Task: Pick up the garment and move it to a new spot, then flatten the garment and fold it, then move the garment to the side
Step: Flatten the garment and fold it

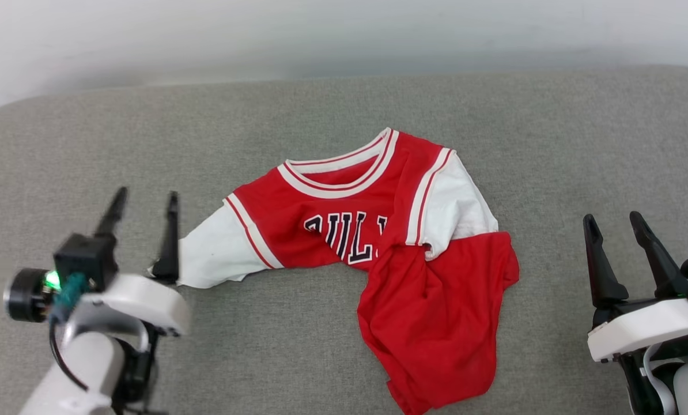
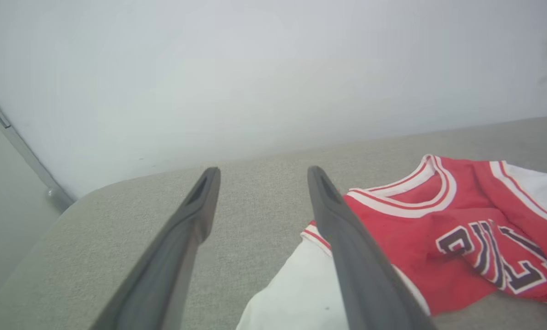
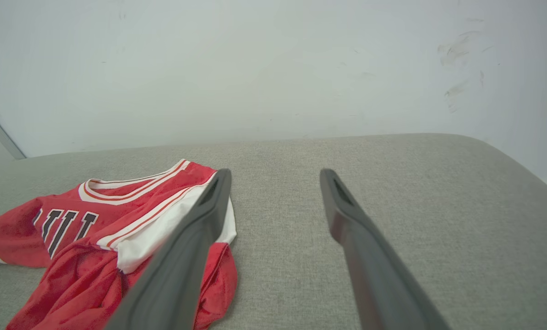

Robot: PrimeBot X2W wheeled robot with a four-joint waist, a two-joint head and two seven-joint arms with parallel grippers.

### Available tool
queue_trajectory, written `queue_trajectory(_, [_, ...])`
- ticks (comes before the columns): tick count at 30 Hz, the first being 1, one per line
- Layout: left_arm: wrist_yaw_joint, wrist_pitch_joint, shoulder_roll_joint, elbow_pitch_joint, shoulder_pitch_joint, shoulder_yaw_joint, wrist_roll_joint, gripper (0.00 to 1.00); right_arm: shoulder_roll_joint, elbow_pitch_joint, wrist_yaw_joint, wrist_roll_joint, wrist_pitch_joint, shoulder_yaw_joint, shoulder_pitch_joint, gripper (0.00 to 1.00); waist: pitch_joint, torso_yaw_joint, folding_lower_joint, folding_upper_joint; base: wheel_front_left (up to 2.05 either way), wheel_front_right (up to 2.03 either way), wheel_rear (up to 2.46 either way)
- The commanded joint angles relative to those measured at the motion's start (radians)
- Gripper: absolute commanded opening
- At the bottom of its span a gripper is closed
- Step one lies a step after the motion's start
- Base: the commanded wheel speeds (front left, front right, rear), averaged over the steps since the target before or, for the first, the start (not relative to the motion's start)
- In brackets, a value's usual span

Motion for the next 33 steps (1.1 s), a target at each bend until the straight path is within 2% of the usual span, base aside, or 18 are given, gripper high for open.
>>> queue_trajectory(1, [-0.006, -0.033, -0.021, -0.023, 0.031, -0.006, 0.006, 1.00, -0.004, -0.008, -0.001, 0.002, 0.004, -0.003, 0.015, 1.00, -0.016, 0.010, 0.0000, 0.0000, 0.00, 0.00, 0.00])
queue_trajectory(4, [-0.012, -0.078, -0.038, -0.102, 0.062, 0.001, 0.033, 1.00, -0.010, -0.028, -0.001, 0.000, 0.021, 0.003, 0.021, 1.00, -0.027, 0.024, 0.0000, 0.0000, 0.00, 0.00, 0.00])
queue_trajectory(9, [-0.001, -0.086, -0.067, -0.236, 0.140, 0.024, 0.114, 1.00, -0.073, -0.088, -0.001, 0.011, 0.120, 0.045, -0.037, 1.00, -0.011, 0.056, 0.0000, 0.0000, 0.00, 0.00, 0.00])
queue_trajectory(13, [-0.022, -0.087, -0.089, -0.293, 0.168, 0.025, 0.154, 1.00, -0.154, -0.095, -0.001, 0.013, 0.355, 0.084, -0.102, 1.00, 0.015, 0.094, 0.0000, 0.0000, 0.00, 0.00, 0.00])
queue_trajectory(19, [-0.049, -0.085, -0.125, -0.305, 0.160, 0.034, 0.178, 1.00, -0.176, -0.034, -0.001, 0.054, 0.736, 0.073, -0.217, 1.00, 0.055, 0.152, 0.0000, 0.0000, 0.00, 0.00, 0.00])
queue_trajectory(22, [-0.062, -0.085, -0.147, -0.302, 0.146, 0.040, 0.189, 1.00, -0.220, -0.003, -0.001, 0.046, 0.889, 0.106, -0.265, 1.00, 0.077, 0.184, 0.0000, 0.0000, 0.00, 0.00, 0.00])
queue_trajectory(28, [-0.094, -0.085, -0.193, -0.291, 0.127, 0.050, 0.210, 1.00, -0.235, 0.079, -0.001, 0.058, 1.017, 0.113, -0.325, 1.00, 0.120, 0.244, 0.0000, 0.0000, 0.00, 0.00, 0.00])
queue_trajectory(33, [-0.121, -0.085, -0.232, -0.276, 0.113, 0.055, 0.222, 1.00, -0.232, 0.156, -0.001, 0.031, 1.008, 0.085, -0.330, 1.00, 0.143, 0.286, 0.0000, 0.0000, 0.00, 0.00, 0.00])
